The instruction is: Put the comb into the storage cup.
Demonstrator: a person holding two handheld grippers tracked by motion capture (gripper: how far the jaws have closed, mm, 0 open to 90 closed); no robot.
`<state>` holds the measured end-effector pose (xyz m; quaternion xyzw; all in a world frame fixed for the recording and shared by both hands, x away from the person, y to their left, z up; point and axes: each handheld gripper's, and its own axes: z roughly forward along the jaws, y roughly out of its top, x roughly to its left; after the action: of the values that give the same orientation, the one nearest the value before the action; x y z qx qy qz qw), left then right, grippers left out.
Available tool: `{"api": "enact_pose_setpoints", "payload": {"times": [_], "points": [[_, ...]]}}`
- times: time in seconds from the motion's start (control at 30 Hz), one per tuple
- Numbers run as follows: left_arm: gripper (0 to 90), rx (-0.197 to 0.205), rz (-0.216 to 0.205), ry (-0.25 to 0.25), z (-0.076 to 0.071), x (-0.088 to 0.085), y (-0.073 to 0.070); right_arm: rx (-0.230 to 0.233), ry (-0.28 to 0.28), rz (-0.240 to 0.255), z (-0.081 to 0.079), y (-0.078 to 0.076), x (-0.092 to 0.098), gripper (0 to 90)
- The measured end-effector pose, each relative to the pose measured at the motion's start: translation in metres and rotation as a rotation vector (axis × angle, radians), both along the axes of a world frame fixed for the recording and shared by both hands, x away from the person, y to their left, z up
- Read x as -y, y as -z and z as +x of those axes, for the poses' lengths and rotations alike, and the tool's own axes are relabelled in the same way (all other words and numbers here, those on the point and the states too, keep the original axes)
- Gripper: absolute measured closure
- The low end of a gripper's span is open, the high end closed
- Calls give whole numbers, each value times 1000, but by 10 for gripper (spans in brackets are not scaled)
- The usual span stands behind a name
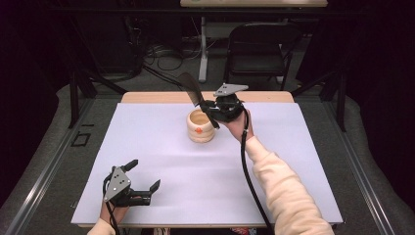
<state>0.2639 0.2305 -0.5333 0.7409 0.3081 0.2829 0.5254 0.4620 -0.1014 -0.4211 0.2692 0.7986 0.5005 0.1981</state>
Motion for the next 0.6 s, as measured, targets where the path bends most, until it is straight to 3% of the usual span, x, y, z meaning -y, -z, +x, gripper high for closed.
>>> {"api": "enact_pose_setpoints", "payload": {"times": [0.6], "points": [[0,0,0,-1,0,0,0,8,15,23,8,-6,-5,715]]}}
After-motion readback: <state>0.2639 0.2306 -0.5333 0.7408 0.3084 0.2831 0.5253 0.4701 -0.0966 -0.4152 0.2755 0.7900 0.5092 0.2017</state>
